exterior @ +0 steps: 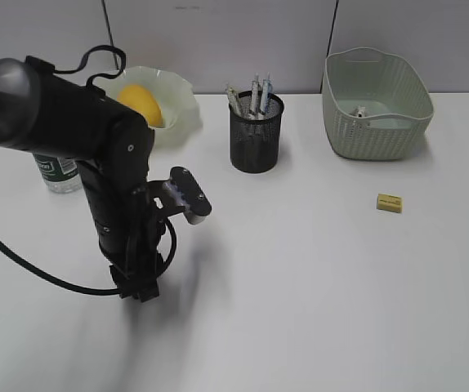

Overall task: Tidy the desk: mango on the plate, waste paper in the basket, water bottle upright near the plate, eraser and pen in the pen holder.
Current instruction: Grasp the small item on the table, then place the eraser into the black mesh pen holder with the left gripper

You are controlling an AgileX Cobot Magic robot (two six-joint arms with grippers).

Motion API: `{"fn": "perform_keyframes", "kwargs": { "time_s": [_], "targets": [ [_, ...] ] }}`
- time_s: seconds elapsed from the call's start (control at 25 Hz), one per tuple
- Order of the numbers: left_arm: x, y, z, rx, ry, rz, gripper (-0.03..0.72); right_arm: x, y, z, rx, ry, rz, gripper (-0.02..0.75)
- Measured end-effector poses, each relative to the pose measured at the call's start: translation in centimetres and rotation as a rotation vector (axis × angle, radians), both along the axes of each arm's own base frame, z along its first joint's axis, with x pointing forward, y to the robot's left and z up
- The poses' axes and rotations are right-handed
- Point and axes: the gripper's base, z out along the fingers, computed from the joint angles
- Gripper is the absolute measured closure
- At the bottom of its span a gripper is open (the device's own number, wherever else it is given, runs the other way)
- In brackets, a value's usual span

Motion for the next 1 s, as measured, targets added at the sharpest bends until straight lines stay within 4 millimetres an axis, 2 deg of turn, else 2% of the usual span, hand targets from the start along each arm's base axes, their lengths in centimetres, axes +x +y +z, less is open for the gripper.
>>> {"fn": "perform_keyframes", "kwargs": {
  "time_s": [0.2, 0.28, 0.72, 0.88, 1.0],
  "targets": [
    [0.3, -0.5, 0.6, -0.004, 0.017, 0.043, 0.381, 0.0, 0.0, 0.0, 0.000, 0.000, 0.000, 0.275],
    [0.6, -0.8, 1.6, -0.007, 0.022, 0.058, 0.381, 0.0, 0.0, 0.0, 0.000, 0.000, 0.000, 0.275],
    [3.3, -2.9, 13.0, -0.194, -0.205, 0.066, 0.382, 0.0, 0.0, 0.0, 0.000, -0.001, 0.000, 0.278],
    [4.3, -3.7, 16.6, -0.272, -0.296, 0.066, 0.382, 0.0, 0.0, 0.0, 0.000, -0.001, 0.000, 0.278],
    [4.9, -4.3, 18.5, -0.337, -0.365, 0.066, 0.382, 0.0, 0.0, 0.0, 0.000, -0.001, 0.000, 0.278]
  ]
}}
